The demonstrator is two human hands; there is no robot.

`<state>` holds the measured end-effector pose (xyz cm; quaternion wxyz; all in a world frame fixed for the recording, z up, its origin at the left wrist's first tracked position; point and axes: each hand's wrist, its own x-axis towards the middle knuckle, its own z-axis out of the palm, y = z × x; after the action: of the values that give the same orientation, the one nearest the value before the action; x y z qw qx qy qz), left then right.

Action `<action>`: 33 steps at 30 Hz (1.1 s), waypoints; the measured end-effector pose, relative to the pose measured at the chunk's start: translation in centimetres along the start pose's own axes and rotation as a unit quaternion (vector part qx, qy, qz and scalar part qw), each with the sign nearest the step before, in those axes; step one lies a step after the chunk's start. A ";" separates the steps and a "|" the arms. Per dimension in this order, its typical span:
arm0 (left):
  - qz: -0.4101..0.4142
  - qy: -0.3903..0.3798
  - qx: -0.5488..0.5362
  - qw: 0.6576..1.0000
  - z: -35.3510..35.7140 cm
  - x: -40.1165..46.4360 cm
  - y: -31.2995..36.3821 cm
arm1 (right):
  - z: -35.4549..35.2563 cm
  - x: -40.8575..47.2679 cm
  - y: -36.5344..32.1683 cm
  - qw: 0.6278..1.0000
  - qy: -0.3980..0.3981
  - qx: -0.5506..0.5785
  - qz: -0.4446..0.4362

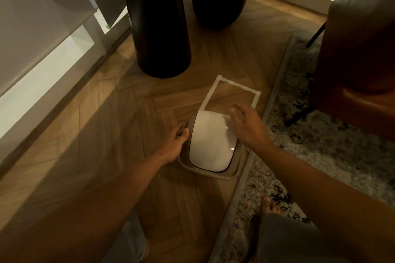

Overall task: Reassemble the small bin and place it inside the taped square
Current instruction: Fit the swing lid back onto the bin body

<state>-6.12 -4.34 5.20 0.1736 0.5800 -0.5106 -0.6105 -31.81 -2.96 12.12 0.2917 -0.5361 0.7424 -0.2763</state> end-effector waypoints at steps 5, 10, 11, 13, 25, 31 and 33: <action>-0.030 0.035 0.005 0.999 -0.9 0.7 -0.5 | 3.1 1.5 -5.2 0.944 -0.167 -0.219 -0.184; -0.094 0.017 -0.115 0.989 -1.8 0.3 -0.5 | 5.9 1.7 -5.0 0.899 -0.197 -0.326 -0.218; -0.102 0.012 -0.118 0.988 -2.0 0.2 -0.7 | 6.3 1.7 -4.7 0.899 -0.181 -0.328 -0.225; -0.104 0.001 -0.127 0.986 -2.1 0.4 -1.2 | 6.6 1.8 -4.3 0.903 -0.159 -0.321 -0.236; -0.083 0.010 -0.183 0.979 -0.4 2.3 -2.9 | 7.7 2.0 -3.2 0.909 -0.109 -0.301 -0.266; -0.059 0.040 -0.117 0.991 -0.5 1.6 -2.1 | 7.0 2.3 -4.1 0.909 -0.160 -0.299 -0.241; -0.048 0.054 -0.068 0.995 -0.7 1.2 -1.8 | 6.3 2.3 -4.5 0.917 -0.164 -0.281 -0.233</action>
<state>-5.13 -4.88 3.16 0.2106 0.6225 -0.4295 -0.6194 -24.92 -7.02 10.80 0.1741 -0.7913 0.5856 -0.0252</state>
